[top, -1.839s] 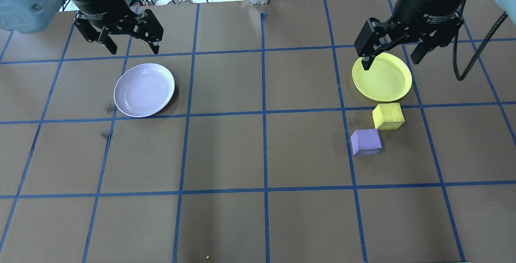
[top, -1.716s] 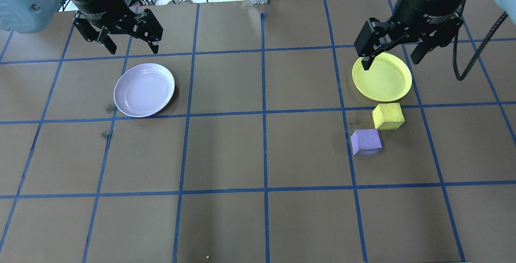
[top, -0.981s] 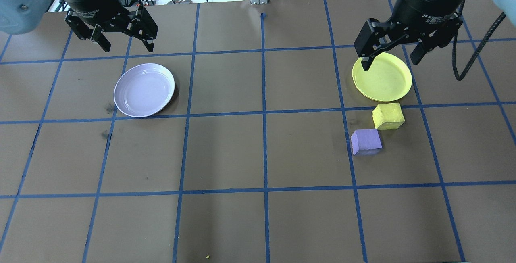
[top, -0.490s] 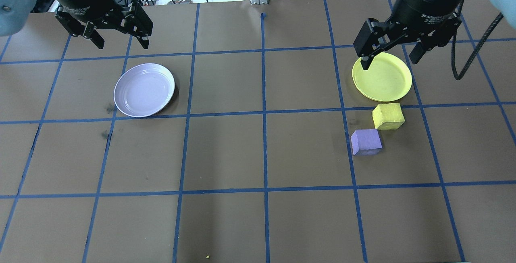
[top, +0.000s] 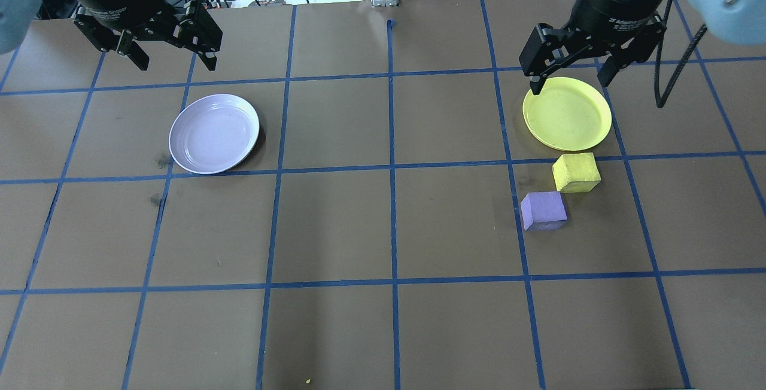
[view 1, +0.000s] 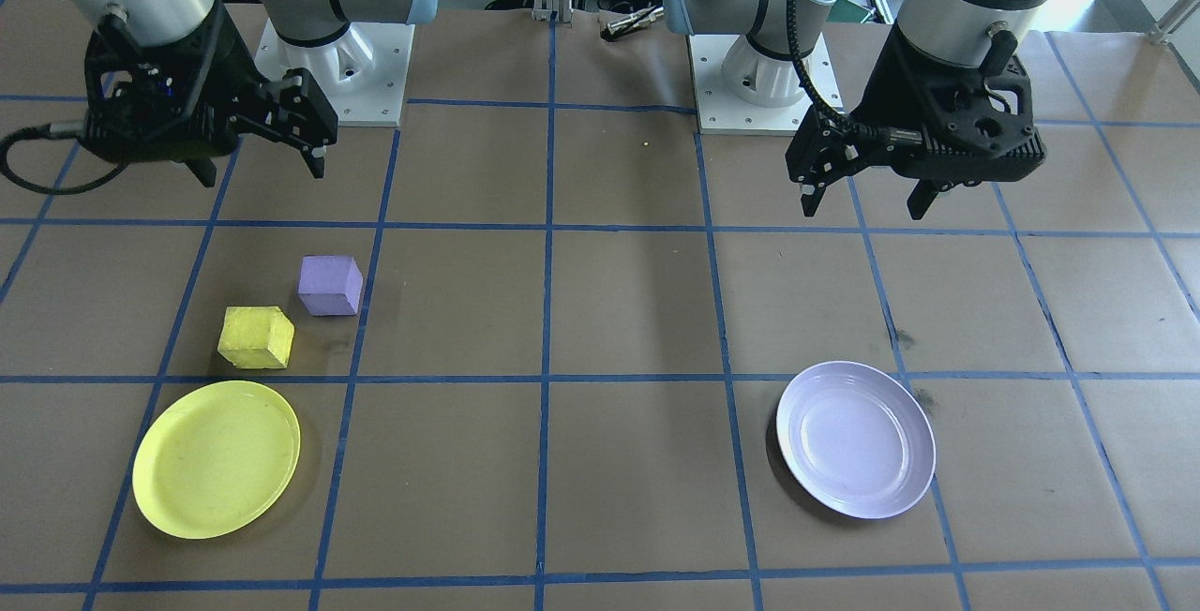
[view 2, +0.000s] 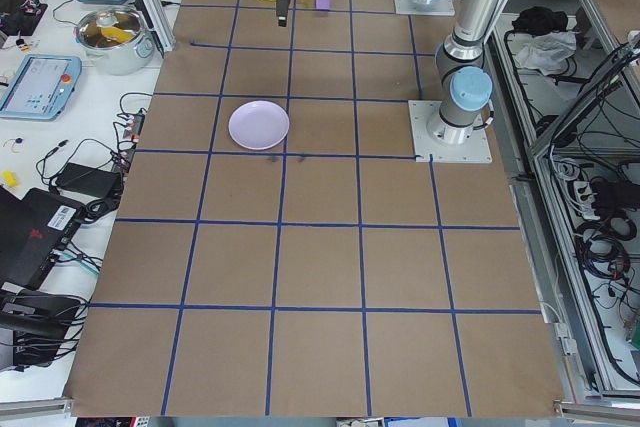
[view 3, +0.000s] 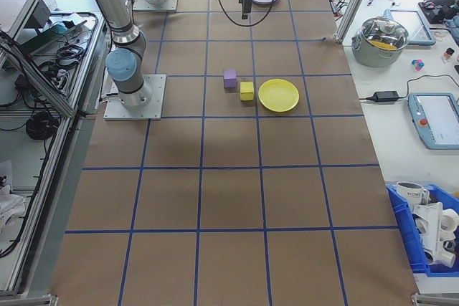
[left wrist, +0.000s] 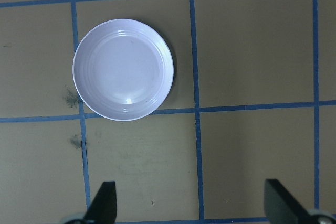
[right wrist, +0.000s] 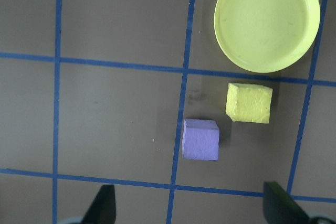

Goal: Sort blocks by color into plates

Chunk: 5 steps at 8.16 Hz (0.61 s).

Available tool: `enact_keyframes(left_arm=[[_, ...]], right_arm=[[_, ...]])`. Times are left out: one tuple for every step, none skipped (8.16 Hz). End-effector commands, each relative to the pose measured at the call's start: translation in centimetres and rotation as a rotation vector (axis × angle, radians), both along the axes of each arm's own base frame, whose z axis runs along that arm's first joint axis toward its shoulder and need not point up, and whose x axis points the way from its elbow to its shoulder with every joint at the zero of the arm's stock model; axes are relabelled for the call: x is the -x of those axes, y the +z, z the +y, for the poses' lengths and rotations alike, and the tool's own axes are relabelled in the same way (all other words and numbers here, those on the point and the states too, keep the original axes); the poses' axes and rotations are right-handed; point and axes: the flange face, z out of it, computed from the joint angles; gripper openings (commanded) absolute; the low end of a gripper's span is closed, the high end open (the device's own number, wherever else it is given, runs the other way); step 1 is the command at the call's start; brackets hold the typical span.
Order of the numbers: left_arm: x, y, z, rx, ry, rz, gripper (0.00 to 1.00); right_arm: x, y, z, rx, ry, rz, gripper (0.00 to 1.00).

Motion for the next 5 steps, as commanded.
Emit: enact_keyframes(left_arm=[[-0.6,0.5,0.2,0.011,0.012,-0.001,1.00],[-0.6,-0.2,-0.3,-0.001,0.012,0.004,1.00],[-0.6,-0.2,-0.3,-0.001,0.012,0.003,1.00],[-0.6,0.7,0.3,0.015,0.012,-0.001,1.00],[-0.6,0.8,0.4,0.017,0.012,-0.001,1.00]], right_arm=[[5.6,-7.7,-6.5,-0.061,-0.038,0.122,0.96],[8.9,-10.9,-7.5,-0.114,-0.076,0.115,0.94],[11.9,-14.5,-8.1,-0.132,-0.123,0.109,1.00],[12.9,-17.4,-7.8,-0.114,-0.128,0.109,1.00],[13.3,-21.5,-7.5,-0.108,-0.134,0.108,1.00]])
